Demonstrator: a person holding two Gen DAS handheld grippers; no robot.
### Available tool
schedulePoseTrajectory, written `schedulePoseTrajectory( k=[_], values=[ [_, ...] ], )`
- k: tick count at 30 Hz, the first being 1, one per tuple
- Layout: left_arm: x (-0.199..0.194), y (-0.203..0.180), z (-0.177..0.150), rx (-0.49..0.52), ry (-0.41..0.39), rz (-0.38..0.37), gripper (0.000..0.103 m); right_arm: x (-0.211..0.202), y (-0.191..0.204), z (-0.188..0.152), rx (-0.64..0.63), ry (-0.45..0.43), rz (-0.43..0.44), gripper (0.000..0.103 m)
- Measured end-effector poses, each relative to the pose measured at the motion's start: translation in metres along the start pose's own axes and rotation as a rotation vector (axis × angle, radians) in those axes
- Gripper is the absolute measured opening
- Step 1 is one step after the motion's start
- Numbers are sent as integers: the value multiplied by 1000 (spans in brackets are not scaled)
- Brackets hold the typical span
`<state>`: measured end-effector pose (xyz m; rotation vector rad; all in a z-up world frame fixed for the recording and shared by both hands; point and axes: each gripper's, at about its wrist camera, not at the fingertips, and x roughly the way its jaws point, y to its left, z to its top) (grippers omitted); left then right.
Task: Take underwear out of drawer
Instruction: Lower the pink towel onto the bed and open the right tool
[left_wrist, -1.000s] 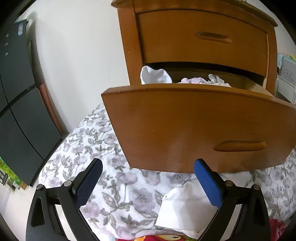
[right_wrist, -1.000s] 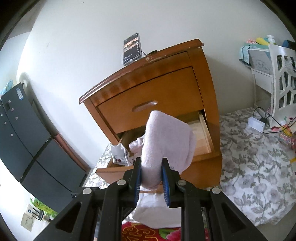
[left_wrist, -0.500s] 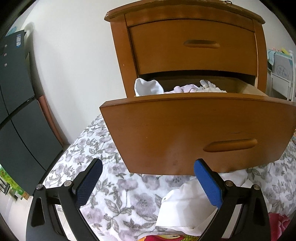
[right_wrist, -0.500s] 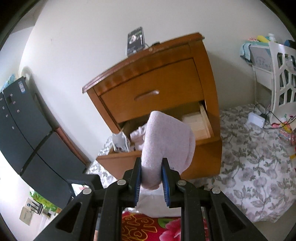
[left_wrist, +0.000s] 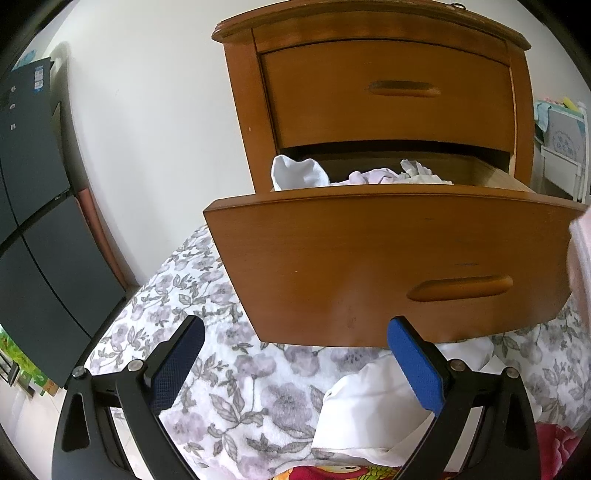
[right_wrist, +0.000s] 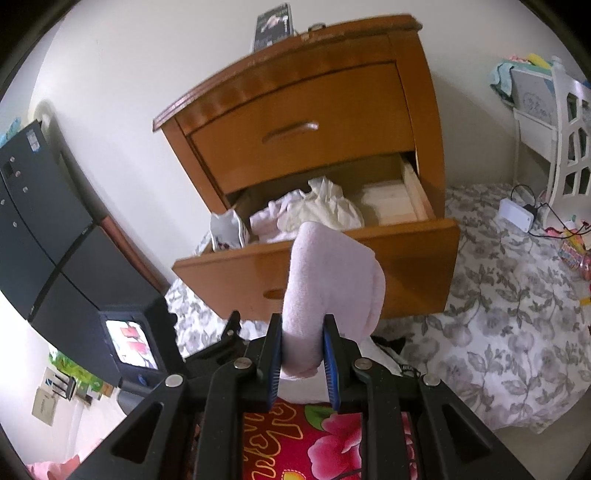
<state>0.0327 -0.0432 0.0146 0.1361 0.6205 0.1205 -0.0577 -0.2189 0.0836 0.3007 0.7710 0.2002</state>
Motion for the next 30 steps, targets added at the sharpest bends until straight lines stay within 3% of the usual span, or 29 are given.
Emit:
schedulePoseTrajectory(
  k=[13, 30],
  values=[
    [0, -1, 1, 7, -1, 0, 99, 57, -10, -24, 20, 157, -34, 22],
    [1, -4, 0, 16, 4, -4, 99, 80, -17, -34, 56, 219, -59, 27]
  ],
)
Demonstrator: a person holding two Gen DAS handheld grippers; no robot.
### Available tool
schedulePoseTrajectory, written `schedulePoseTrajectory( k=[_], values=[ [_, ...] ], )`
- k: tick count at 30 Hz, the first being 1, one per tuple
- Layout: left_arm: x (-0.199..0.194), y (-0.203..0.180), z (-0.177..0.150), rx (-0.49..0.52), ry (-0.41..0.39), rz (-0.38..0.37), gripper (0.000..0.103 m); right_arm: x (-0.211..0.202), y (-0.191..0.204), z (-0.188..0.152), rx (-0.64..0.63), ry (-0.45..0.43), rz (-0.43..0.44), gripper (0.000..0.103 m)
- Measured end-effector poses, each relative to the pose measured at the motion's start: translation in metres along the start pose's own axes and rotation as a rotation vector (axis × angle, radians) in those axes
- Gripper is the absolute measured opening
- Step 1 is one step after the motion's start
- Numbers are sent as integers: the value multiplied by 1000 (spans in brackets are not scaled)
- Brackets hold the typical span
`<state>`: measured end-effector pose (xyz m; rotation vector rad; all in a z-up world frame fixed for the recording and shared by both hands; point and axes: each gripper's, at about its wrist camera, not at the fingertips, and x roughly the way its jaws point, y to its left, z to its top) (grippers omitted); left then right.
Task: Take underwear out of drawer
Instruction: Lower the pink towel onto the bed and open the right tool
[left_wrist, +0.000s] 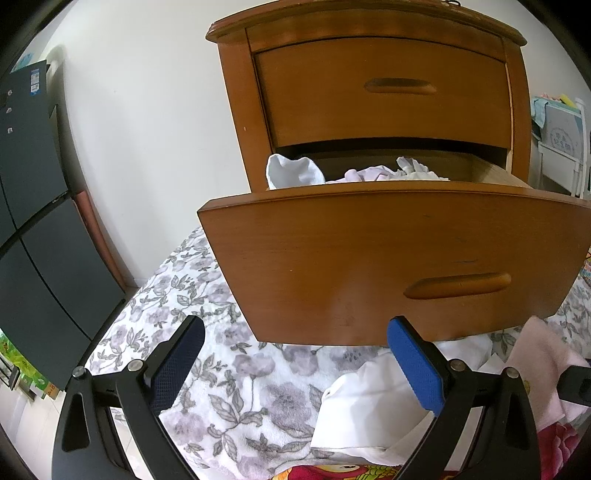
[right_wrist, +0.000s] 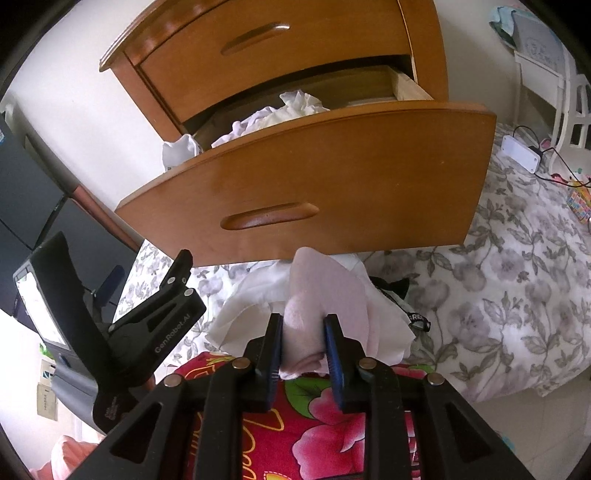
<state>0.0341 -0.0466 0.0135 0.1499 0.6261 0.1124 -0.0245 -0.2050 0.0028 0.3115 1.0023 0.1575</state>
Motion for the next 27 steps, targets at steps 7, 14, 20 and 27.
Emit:
schedulePoseTrajectory(
  k=[7, 14, 20, 27],
  values=[
    [1, 0, 0, -3, 1, -2, 99, -4, 3, 1, -16, -15, -23, 60],
    [0, 1, 0, -7, 0, -4, 99, -6, 1, 2, -16, -25, -45, 82],
    [0, 1, 0, -14, 1, -7, 99, -8, -5, 1, 0, -51, -60, 103],
    [-3, 2, 0, -16, -15, -18, 99, -10, -8, 0, 3, -86, -77, 103]
  ],
)
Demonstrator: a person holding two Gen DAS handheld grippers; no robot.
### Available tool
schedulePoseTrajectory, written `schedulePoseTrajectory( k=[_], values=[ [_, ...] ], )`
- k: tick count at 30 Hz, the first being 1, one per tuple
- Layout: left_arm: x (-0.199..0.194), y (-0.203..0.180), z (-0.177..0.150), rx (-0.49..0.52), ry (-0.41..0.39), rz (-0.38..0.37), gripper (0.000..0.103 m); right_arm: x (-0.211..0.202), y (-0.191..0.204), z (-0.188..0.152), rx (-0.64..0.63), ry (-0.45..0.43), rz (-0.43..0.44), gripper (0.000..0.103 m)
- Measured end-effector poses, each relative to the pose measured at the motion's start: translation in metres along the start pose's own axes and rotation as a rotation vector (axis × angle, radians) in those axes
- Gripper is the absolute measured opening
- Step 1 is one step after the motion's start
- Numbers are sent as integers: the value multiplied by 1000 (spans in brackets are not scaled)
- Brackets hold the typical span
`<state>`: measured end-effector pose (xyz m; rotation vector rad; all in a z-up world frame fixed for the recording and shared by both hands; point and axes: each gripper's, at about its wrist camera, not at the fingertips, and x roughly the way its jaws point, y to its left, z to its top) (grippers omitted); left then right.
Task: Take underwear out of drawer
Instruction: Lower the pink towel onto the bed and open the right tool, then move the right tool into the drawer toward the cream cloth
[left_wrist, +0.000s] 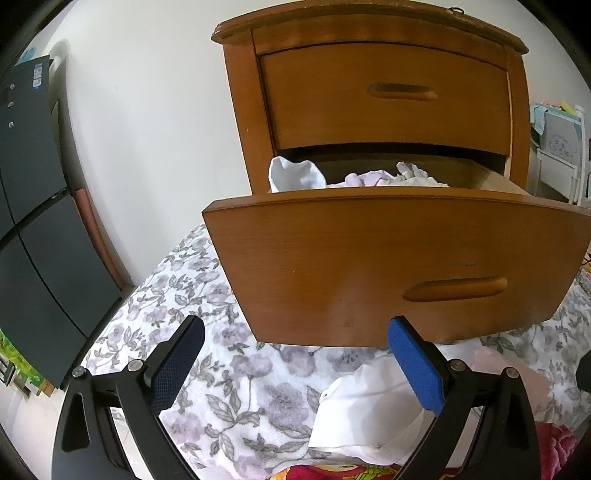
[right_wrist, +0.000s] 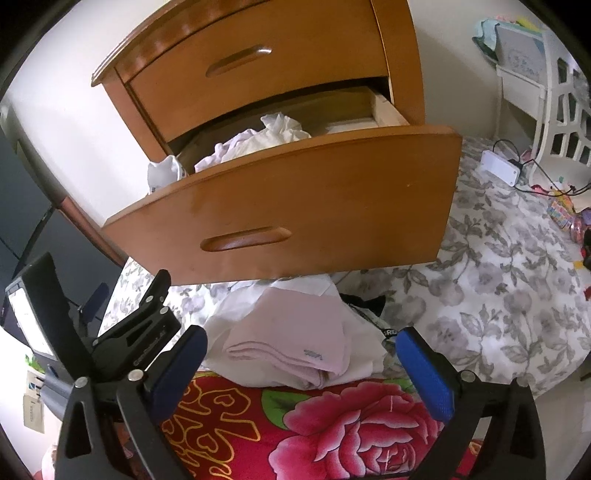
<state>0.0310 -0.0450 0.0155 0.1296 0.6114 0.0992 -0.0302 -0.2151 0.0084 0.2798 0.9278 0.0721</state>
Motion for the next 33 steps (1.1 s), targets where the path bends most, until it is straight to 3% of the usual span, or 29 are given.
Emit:
schedulePoseTrajectory(
  k=[10, 17, 25, 33],
  values=[
    [-10, 3, 2, -12, -46, -60, 99, -12, -3, 4, -16, -102, -26, 103],
    [-13, 3, 2, -4, -53, -110, 99, -13, -2, 5, -40, -126, -11, 103],
    [-29, 3, 3, -3, -127, -115, 99, -15, 0, 7, -47, -170, 1, 103],
    [-27, 3, 3, 1, -126, -107, 99, -25, 4, 26, -70, -220, 47, 103]
  ],
)
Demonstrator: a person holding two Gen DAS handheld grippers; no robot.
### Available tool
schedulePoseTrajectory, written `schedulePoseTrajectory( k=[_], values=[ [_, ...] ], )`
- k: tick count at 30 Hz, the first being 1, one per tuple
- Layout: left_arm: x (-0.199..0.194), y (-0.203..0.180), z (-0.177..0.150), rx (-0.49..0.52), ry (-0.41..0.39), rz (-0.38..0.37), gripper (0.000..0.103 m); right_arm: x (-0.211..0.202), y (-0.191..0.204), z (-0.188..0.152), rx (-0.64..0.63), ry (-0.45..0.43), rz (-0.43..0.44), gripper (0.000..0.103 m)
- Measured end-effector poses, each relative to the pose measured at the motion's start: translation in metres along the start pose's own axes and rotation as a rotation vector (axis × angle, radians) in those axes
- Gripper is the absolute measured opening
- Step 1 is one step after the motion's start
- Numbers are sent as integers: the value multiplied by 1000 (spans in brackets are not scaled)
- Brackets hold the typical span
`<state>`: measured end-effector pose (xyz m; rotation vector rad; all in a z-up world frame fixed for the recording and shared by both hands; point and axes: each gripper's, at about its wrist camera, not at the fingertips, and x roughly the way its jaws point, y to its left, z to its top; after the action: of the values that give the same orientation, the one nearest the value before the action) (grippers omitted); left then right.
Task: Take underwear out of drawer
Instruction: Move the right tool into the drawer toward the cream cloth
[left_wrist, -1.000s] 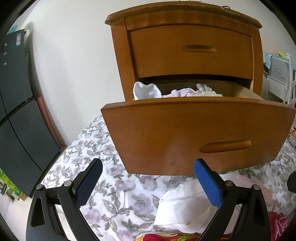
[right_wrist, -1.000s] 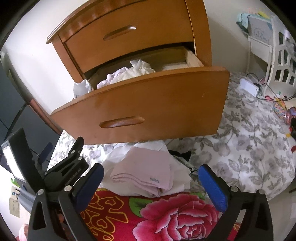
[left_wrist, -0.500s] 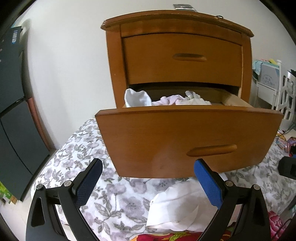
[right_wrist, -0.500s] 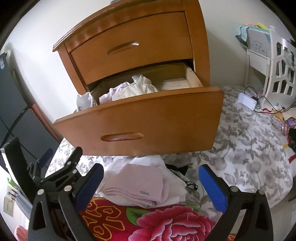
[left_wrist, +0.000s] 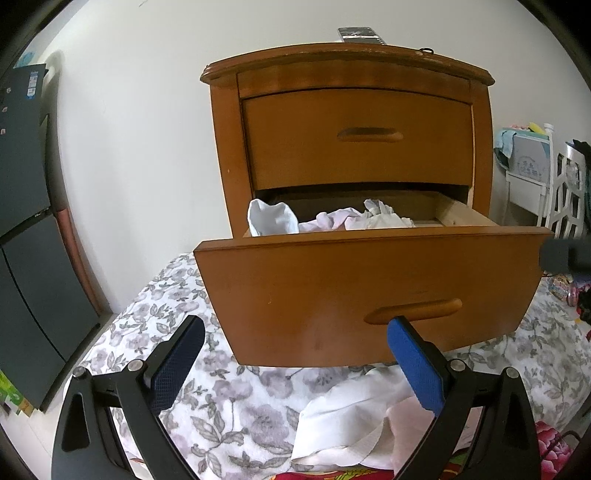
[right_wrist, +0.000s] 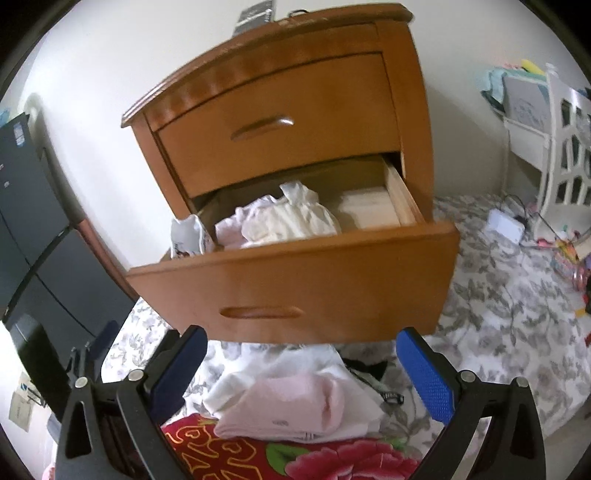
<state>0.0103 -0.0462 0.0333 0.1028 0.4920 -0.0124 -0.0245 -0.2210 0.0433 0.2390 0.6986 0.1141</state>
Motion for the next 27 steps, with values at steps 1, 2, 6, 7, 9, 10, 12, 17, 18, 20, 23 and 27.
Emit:
schedulePoseTrajectory(
  k=[1, 2, 6, 7, 9, 10, 12, 17, 18, 20, 23, 27],
  values=[
    [0, 1, 0, -6, 3, 2, 99, -1, 3, 5, -19, -9, -4, 103],
    [1, 3, -1, -14, 7, 4, 99, -1, 5, 10, -32, -15, -6, 103],
    [5, 9, -2, -48, 30, 25, 99, -4, 14, 30, -65, -40, 17, 103],
    [7, 11, -3, -55, 39, 37, 99, -5, 18, 38, -84, -45, 27, 103],
    [11, 14, -4, -72, 61, 52, 99, -5, 21, 50, -99, -51, 52, 103],
    [12, 16, -5, -80, 70, 54, 99, -5, 23, 58, -97, -52, 73, 103],
    [16, 20, -6, -99, 89, 56, 99, -3, 23, 70, -91, -39, 91, 103],
    [26, 26, -9, -134, 134, 61, 99, 5, 34, 101, -170, -19, 50, 103],
    [28, 26, -9, -139, 145, 59, 99, 8, 37, 108, -185, -10, 55, 103],
    [31, 27, -10, -142, 160, 59, 99, 18, 41, 119, -197, 21, 55, 103],
    [36, 25, -11, -140, 183, 53, 99, 39, 43, 133, -212, 82, 29, 103],
    [40, 26, -12, -143, 209, 53, 99, 76, 45, 143, -216, 185, -10, 99]
  ],
)
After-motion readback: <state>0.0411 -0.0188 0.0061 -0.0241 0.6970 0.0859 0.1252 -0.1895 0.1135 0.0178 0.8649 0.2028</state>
